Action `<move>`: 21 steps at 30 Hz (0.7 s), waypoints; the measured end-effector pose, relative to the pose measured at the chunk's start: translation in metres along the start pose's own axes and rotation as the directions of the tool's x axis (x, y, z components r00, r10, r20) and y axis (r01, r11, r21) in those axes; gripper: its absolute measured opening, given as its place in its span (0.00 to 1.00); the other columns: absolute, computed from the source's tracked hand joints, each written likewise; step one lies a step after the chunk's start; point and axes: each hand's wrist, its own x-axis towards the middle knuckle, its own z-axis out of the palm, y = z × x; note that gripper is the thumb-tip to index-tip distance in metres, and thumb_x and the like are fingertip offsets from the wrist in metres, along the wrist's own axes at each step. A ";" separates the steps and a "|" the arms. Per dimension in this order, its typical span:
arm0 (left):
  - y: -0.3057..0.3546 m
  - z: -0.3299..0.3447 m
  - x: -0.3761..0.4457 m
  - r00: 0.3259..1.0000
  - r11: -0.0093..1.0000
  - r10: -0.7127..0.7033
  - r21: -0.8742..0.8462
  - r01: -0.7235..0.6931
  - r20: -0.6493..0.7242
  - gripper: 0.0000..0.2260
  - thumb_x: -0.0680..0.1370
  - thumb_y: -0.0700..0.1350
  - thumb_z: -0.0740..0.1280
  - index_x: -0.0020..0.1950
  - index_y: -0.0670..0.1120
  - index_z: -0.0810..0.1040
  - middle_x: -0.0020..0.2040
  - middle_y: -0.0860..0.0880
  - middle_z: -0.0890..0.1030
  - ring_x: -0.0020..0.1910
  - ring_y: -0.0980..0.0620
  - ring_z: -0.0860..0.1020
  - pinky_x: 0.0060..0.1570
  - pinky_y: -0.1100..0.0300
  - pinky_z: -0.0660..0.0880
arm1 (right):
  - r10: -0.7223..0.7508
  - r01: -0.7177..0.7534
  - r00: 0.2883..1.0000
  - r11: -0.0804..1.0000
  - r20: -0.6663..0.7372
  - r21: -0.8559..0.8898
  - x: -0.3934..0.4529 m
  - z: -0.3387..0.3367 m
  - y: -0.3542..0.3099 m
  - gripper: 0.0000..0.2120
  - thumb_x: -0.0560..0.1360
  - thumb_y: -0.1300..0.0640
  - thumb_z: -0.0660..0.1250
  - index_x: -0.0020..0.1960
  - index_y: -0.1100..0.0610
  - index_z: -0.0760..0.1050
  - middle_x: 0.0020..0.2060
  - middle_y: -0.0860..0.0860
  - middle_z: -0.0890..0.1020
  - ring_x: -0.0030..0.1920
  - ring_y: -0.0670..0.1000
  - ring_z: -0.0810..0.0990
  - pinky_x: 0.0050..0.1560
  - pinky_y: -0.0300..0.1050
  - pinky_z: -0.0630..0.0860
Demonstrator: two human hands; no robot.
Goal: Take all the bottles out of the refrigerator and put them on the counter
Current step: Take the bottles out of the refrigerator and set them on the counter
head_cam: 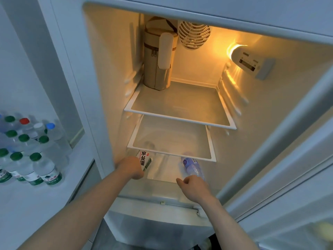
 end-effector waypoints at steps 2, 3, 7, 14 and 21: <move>0.004 -0.002 0.003 0.999 0.999 -0.014 0.038 0.013 0.030 0.19 0.76 0.52 0.68 0.64 0.47 0.75 0.54 0.49 0.78 0.54 0.47 0.79 0.48 0.56 0.77 | 0.019 -0.019 1.000 0.999 -0.001 0.030 0.008 -0.005 0.003 0.21 0.79 0.37 0.60 0.34 0.49 0.73 0.36 0.46 0.79 0.48 0.54 0.79 0.53 0.45 0.75; 0.008 -0.003 0.006 0.999 0.998 -0.023 0.052 0.021 0.040 0.19 0.75 0.51 0.69 0.64 0.47 0.75 0.53 0.49 0.78 0.53 0.47 0.78 0.48 0.56 0.78 | 0.023 -0.022 1.000 0.998 -0.006 0.054 0.013 -0.010 0.006 0.18 0.78 0.38 0.61 0.39 0.49 0.78 0.41 0.47 0.82 0.51 0.54 0.80 0.54 0.45 0.74; 0.011 0.001 0.009 0.996 0.996 -0.049 0.079 0.044 0.068 0.17 0.75 0.50 0.70 0.63 0.48 0.75 0.54 0.49 0.77 0.51 0.48 0.76 0.46 0.57 0.74 | 0.086 -0.083 0.996 0.991 -0.022 0.100 0.036 -0.020 0.019 0.23 0.72 0.47 0.65 0.66 0.52 0.74 0.62 0.53 0.78 0.61 0.58 0.78 0.55 0.44 0.74; 0.010 0.005 0.014 0.991 0.996 -0.080 0.038 0.076 0.107 0.19 0.74 0.55 0.69 0.63 0.49 0.76 0.56 0.50 0.80 0.55 0.46 0.79 0.48 0.53 0.75 | 0.108 -0.095 0.987 0.989 0.115 -0.112 0.072 -0.021 0.027 0.24 0.80 0.57 0.63 0.74 0.56 0.62 0.70 0.59 0.71 0.68 0.58 0.74 0.62 0.42 0.72; 0.006 -0.002 0.006 0.989 0.988 -0.080 -0.119 0.095 0.127 0.27 0.71 0.55 0.75 0.66 0.48 0.72 0.59 0.49 0.79 0.56 0.45 0.79 0.52 0.53 0.78 | 0.281 -0.261 0.943 0.957 0.178 -0.127 0.091 -0.010 0.031 0.35 0.74 0.54 0.71 0.76 0.61 0.62 0.70 0.59 0.72 0.70 0.60 0.73 0.70 0.53 0.71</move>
